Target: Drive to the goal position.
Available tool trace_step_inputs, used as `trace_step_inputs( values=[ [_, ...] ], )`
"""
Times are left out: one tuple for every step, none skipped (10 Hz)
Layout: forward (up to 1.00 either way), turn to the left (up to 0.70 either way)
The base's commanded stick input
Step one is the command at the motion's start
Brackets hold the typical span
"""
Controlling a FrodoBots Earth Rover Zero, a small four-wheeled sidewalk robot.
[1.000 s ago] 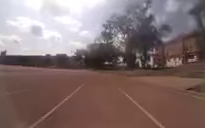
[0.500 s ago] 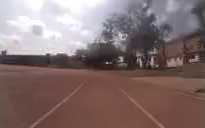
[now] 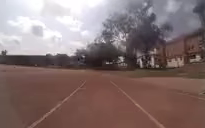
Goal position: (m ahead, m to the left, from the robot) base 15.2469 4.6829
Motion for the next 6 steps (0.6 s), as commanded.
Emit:
trace_step_inputs(
  values=[
    [0.70,0.00],
    [0.70,0.00],
    [0.70,0.00],
    [0.70,0.00],
    [0.70,0.00],
    [0.70,0.00]
  ],
)
